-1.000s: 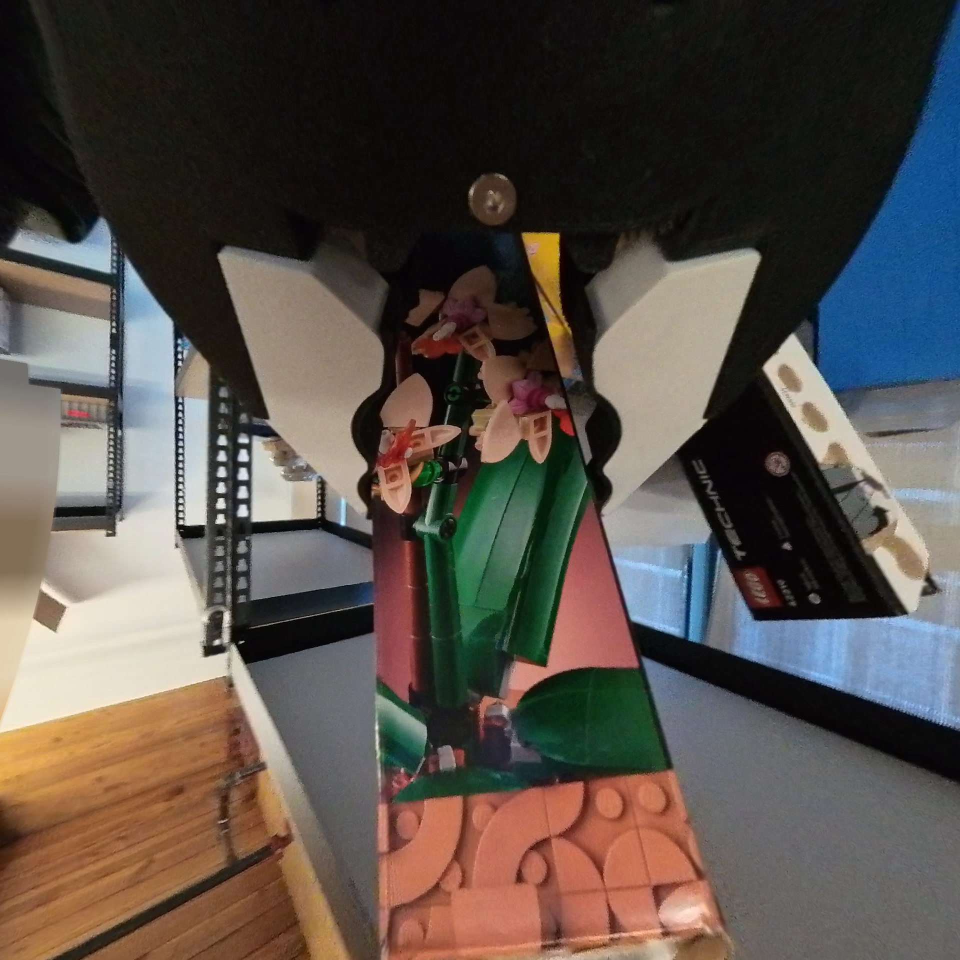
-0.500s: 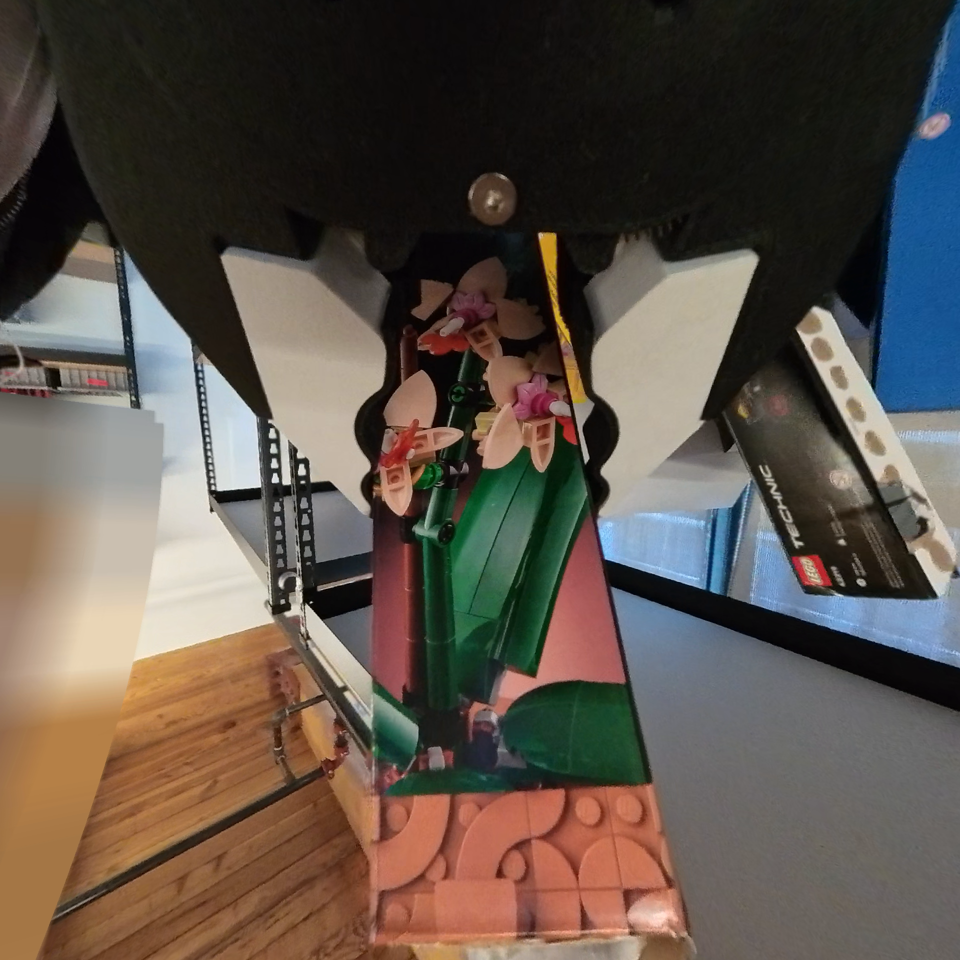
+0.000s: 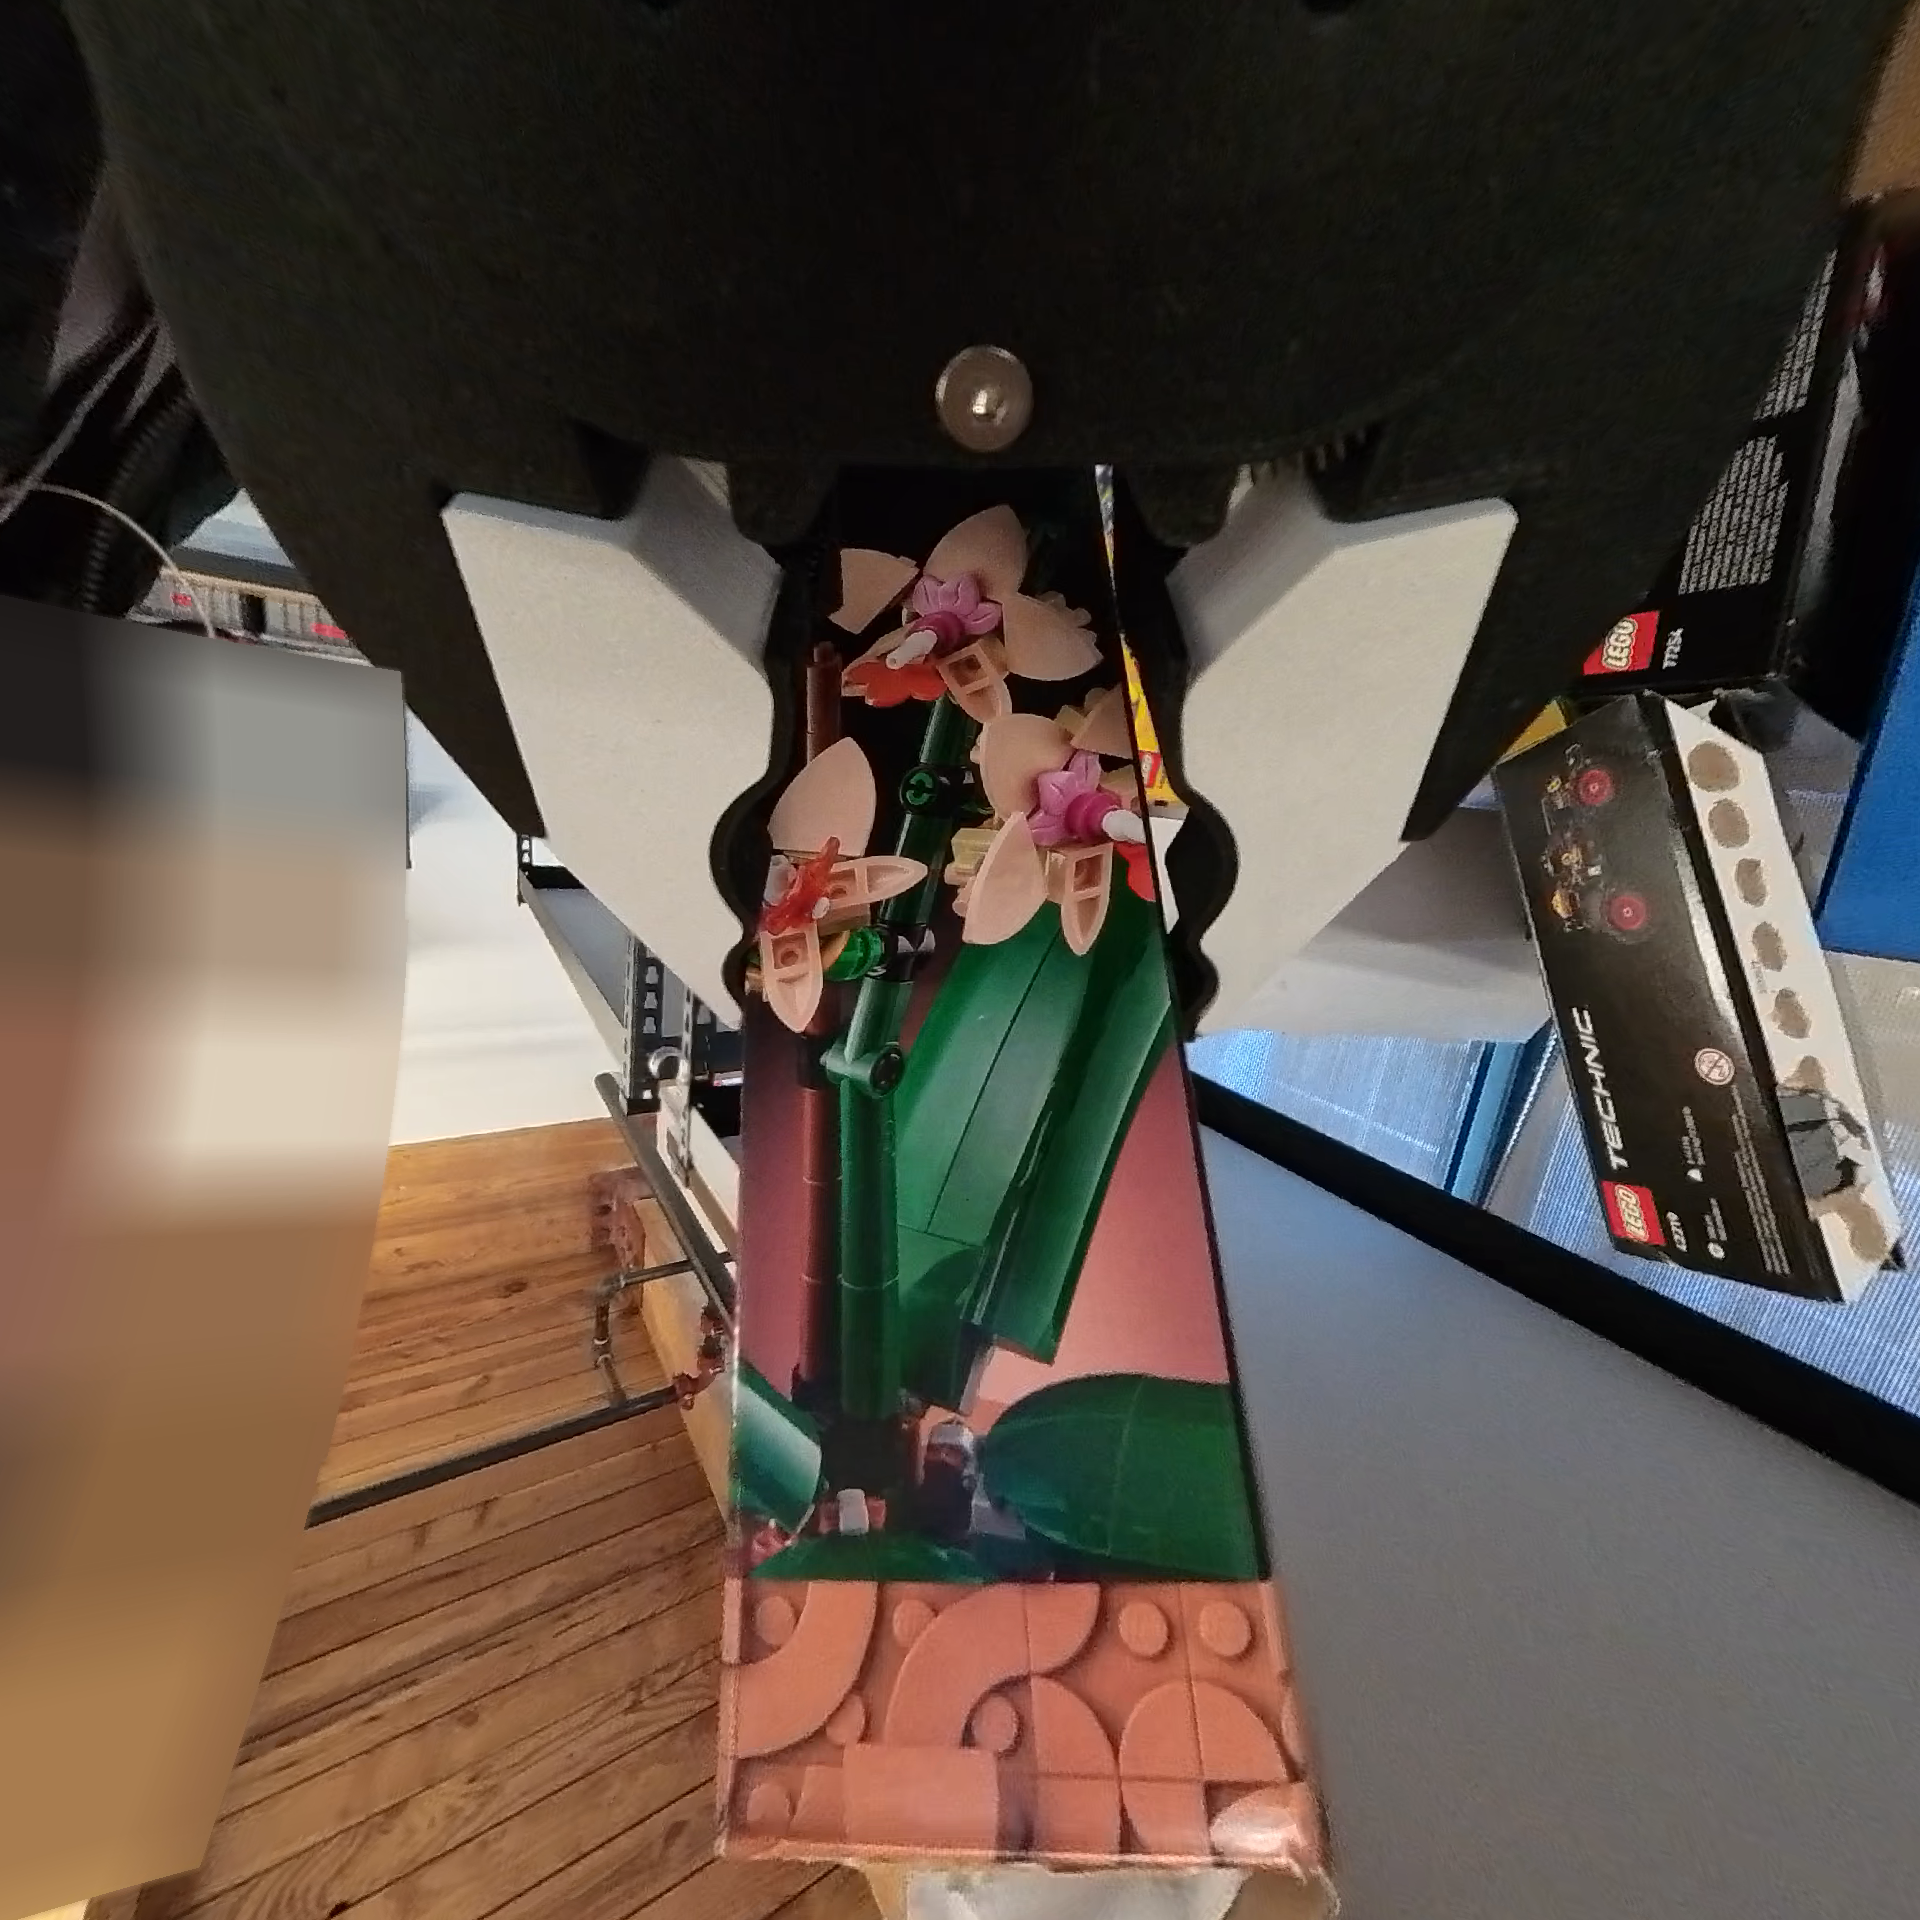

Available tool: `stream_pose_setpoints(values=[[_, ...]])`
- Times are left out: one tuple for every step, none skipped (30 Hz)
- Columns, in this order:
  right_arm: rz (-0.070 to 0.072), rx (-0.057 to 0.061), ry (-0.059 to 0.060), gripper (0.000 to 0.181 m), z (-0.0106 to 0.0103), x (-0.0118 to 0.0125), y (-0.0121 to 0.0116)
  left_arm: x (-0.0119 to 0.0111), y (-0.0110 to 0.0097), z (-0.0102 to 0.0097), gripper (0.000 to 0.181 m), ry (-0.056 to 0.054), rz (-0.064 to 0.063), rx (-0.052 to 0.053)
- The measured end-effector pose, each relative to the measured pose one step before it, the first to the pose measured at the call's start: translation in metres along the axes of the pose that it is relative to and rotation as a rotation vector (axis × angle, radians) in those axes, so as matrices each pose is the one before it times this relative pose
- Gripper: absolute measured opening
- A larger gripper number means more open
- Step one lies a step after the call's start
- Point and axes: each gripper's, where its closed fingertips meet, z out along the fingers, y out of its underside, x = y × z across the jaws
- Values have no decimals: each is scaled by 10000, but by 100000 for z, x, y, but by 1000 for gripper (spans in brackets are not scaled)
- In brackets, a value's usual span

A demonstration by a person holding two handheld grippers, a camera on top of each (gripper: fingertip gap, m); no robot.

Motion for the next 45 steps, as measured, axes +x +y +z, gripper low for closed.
stream_pose_setpoints(values=[[124,-67,102,82,41,36,463,209,0,-272,76,-59,38,15],[156,-153,145,83,105,105,565,180,46,-319,76,-71,88,14],[156,-241,218,86,158,259,681,186,83,-282,76,-59,146,10],[149,-317,243,87,179,320,727,233,72,-319,76,-40,165,-10],[72,-302,194,92,174,240,685,247,116,-244,75,-12,162,-45],[35,-227,205,96,122,213,528,242,50,-216,75,4,112,-6],[52,-283,124,100,123,83,634,241,85,-243,75,4,53,-40],[49,-79,73,102,80,42,359,188,149,-252,75,-33,63,-81],[10,60,7,103,2,17,171,64,83,-242,75,-75,74,-35],[-27,84,-39,102,7,-28,96,55,25,-268,75,-66,51,-21],[-101,12,-26,102,38,-55,137,205,11,-370,76,-48,97,-40],[-68,3,-49,102,64,-112,137,180,-44,-351,76,-24,129,-14],[-57,14,-75,102,80,-158,127,238,-81,-328,76,13,135,-6],[-133,-21,-81,102,77,-184,162,231,-126,-300,76,47,150,-22],[-134,-30,-100,102,65,-199,186,233,-118,-233,77,59,166,-44],[-117,12,-99,102,44,-190,138,302,-87,-212,77,49,178,-83],[-119,40,-79,102,21,-157,112,409,-96,-255,77,44,198,-113],[-88,33,-64,102,0,-113,101,205,-18,-154,78,11,153,-114],[-105,43,-43,102,-23,-76,75,161,6,-186,78,-14,118,-102],[-116,41,-27,102,-16,-45,65,103,19,-204,79,-53,84,-70],[-123,25,-12,102,-12,-5,84,32,25,-221,79,-83,48,-52],[-125,7,-16,102,12,15,95,-2,79,-236,79,-69,-6,-17],[-143,-22,-60,102,56,-15,116,52,-28,-240,79,-45,-13,15],[-105,-61,-94,102,106,-52,173,62,-61,-209,79,-19,10,18],[-68,-57,-103,102,145,-61,193,109,-86,-229,79,-34,30,8],[-67,-18,-118,101,185,-58,181,99,-94,-226,79,-34,61,-33],[-27,-31,-143,101,236,-87,224,91,-136,-226,79,-47,97,-65],[45,-38,-144,101,305,-93,274,25,-155,-194,80,-79,128,-81],[83,-28,-147,101,355,-59,334,26,-208,-254,80,-110,129,-93],[116,-25,-163,101,395,-30,387,29,-225,-328,80,-117,135,-107],[120,-27,-153,101,442,5,457,-16,-223,-373,80,-125,121,-104],[128,-46,-139,101,484,4,514,-35,-237,-416,80,-144,95,-85],[133,-55,-141,101,527,-18,568,-76,-286,-477,80,-132,78,-67],[117,-66,-131,101,572,-15,603,-133,-345,-528,80,-137,51,-47],[95,-81,-121,101,596,-25,619,-96,-385,-578,81,-143,58,-31],[70,-102,-107,101,652,-15,641,-119,-393,-608,81,-148,63,-17],[37,-112,-89,100,684,-10,648,-202,-394,-624,81,-162,48,-2],[8,-108,-80,100,746,-11,639,-255,-419,-645,83,-177,64,-3],[-12,-138,-67,100,815,-27,687,-421,-397,-554,84,-201,108,-17],[-19,-178,-64,99,887,-67,726,-230,-515,-813,86,-167,162,1],[-11,-177,-60,98,934,-104,726,-189,-536,-880,88,-121,218,-9],[57,-121,-67,98,967,-136,685,-280,-534,-927,88,-73,205,-21],[120,-72,-54,97,967,-65,631,-309,-498,-936,88,-77,140,-60],[123,-74,-52,96,996,-49,661,-412,-475,-906,88,-99,125,-86],[154,-45,-93,94,1049,-95,614,-620,-133,-651,87,-110,136,-112]])
